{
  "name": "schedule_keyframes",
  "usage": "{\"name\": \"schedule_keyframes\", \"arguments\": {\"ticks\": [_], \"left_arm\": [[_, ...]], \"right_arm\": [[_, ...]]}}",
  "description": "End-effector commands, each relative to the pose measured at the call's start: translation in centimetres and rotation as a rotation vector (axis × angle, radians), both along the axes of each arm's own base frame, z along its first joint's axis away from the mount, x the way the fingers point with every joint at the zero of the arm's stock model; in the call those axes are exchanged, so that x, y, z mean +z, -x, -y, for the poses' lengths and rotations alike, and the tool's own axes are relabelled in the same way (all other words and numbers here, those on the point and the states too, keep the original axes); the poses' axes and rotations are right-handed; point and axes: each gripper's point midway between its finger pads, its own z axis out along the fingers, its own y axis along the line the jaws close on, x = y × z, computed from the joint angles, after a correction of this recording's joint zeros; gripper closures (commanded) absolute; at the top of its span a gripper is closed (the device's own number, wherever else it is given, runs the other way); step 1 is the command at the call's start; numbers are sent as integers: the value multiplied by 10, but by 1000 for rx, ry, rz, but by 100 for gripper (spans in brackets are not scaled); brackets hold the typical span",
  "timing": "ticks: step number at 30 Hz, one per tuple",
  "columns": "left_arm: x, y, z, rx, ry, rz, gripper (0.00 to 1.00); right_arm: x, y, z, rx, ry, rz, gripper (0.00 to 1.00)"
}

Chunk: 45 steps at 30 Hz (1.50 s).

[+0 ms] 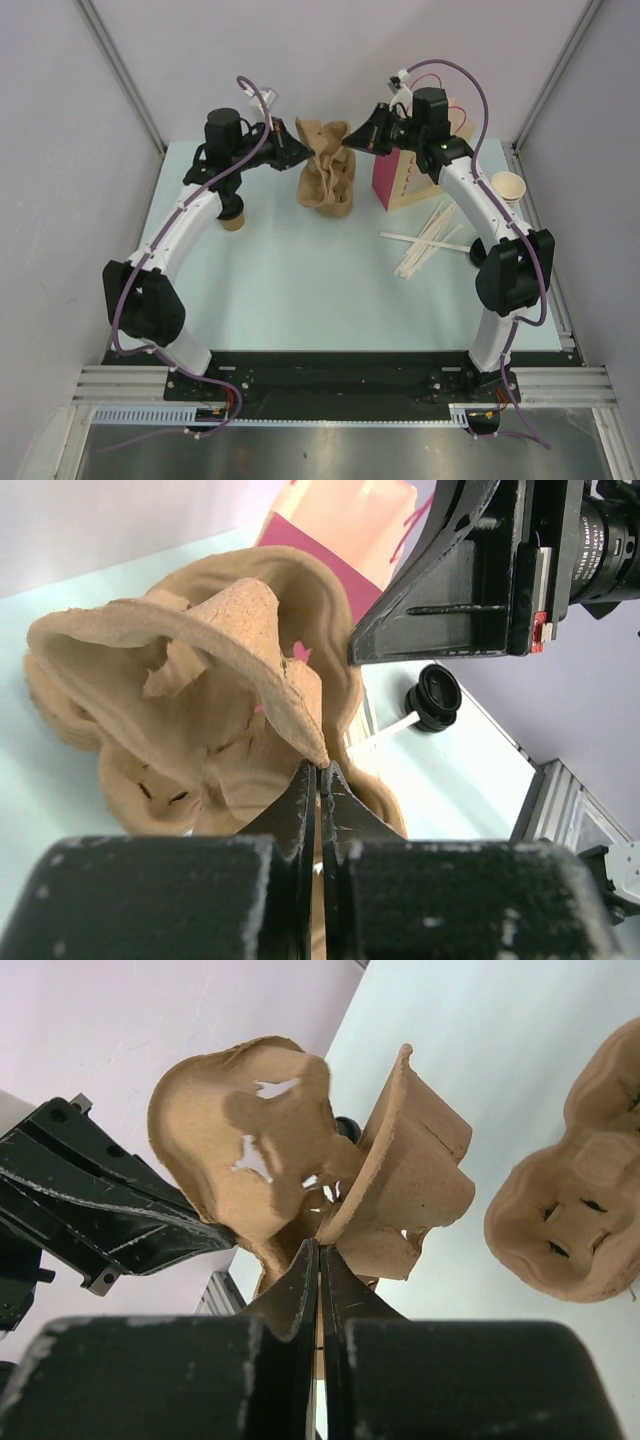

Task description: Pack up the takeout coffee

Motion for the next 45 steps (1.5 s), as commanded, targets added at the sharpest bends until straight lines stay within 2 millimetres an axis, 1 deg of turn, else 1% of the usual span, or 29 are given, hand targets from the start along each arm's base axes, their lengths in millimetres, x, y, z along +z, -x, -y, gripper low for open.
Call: {"name": "schedule_keyframes", "arguments": {"ticks": [1, 2, 4, 5, 9, 10, 11, 13, 16, 20, 21, 24, 27, 29, 33, 37, 41, 43, 44, 45], "left_arm": [[36, 6, -35, 102, -3, 91, 100], [35, 4, -41, 121, 1, 86, 100], [44, 4, -45, 136, 24, 110, 100], [45, 3, -46, 141, 29, 114, 100], [55, 8, -41, 109, 72, 116, 100], [65, 7, -40, 105, 90, 147, 100], [70, 7, -39, 101, 100, 156, 100], [80, 10, -37, 84, 120, 176, 100], [102, 16, -33, 46, 168, 219, 100], [122, 28, -27, -14, 227, 243, 100], [129, 31, -26, -25, 248, 252, 100], [139, 39, -24, -49, 276, 260, 100], [145, 42, -24, -56, 295, 263, 100], [147, 44, -24, -58, 303, 266, 100], [157, 47, -25, -62, 331, 281, 100], [169, 45, -29, -40, 353, 299, 100], [174, 38, -32, -12, 361, 304, 100], [173, 36, -32, -10, 359, 304, 100], [170, 35, -31, -15, 354, 300, 100], [167, 34, -31, -18, 351, 290, 100]], "right_arm": [[17, -30, 21, -112, 31, 94, 100], [17, -28, 18, -106, 32, 93, 100], [16, -28, 17, -101, 37, 100, 100], [15, -26, 14, -93, 42, 103, 100], [12, -21, 6, -80, 89, 140, 100], [12, -20, 5, -79, 99, 152, 100], [6, -18, 4, -77, 114, 151, 100], [5, -15, 2, -77, 151, 185, 100], [-3, -10, 1, -87, 214, 230, 100], [-16, -11, 5, -117, 282, 255, 100], [-23, -13, 9, -134, 302, 251, 100], [-30, -19, 19, -160, 326, 245, 100], [-33, -23, 24, -177, 344, 247, 100], [-36, -24, 24, -180, 353, 245, 100], [-41, -23, 22, -175, 376, 257, 100], [-45, -21, 21, -177, 395, 269, 100], [-46, -17, 20, -175, 407, 285, 100], [-41, -16, 21, -175, 403, 305, 100], [-39, -13, 18, -155, 379, 301, 100], [-28, -14, 17, -148, 341, 310, 100]]}}
